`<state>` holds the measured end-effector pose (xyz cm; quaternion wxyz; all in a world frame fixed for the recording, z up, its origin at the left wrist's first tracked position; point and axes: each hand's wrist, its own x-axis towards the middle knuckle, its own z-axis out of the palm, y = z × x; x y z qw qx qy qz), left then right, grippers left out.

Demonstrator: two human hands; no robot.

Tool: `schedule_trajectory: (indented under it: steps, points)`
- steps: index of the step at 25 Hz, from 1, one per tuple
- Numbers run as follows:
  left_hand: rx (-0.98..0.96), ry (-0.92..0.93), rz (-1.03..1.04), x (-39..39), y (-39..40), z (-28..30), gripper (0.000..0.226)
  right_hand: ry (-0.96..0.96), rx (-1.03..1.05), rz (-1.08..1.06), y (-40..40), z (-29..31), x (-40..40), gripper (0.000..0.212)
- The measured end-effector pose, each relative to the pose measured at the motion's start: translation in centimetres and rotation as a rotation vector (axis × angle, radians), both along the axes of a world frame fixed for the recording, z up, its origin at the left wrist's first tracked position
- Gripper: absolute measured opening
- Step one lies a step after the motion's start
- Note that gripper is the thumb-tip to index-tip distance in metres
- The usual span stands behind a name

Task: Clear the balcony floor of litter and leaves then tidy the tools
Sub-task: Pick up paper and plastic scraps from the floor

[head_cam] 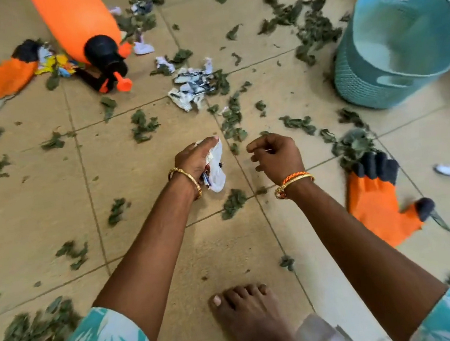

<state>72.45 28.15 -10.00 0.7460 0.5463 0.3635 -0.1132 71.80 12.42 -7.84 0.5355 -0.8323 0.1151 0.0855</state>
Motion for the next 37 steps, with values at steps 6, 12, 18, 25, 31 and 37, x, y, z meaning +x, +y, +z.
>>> schedule_trajectory:
  steps: [6,12,18,25,31,37]
  points:
    - [-0.129,0.105,-0.313,1.5,-7.6,-0.1,0.022,-0.218,-0.263,-0.418,-9.7,-0.9,-3.2,0.023]
    - [-0.12,0.051,-0.56,1.9,-17.6,0.6,0.016,-0.119,-0.586,-0.598,-22.0,-2.6,-3.9,0.046]
    - [-0.058,-0.072,-0.602,2.5,-21.7,-0.2,0.03,0.106,-0.647,-0.445,-30.8,-5.1,-3.1,0.027]
    - [-0.052,0.07,-0.689,3.1,-26.0,-0.4,0.031,-0.088,-0.271,-0.822,-28.7,-1.9,-4.0,0.014]
    - [-0.142,-0.072,-1.066,2.7,-30.0,-0.4,0.056,-0.014,0.431,-0.645,-25.3,0.9,-4.6,0.025]
    - [-0.029,-0.067,-0.798,2.7,-31.3,-1.3,0.012,-0.001,-0.018,-0.835,-30.9,-0.8,-5.2,0.016]
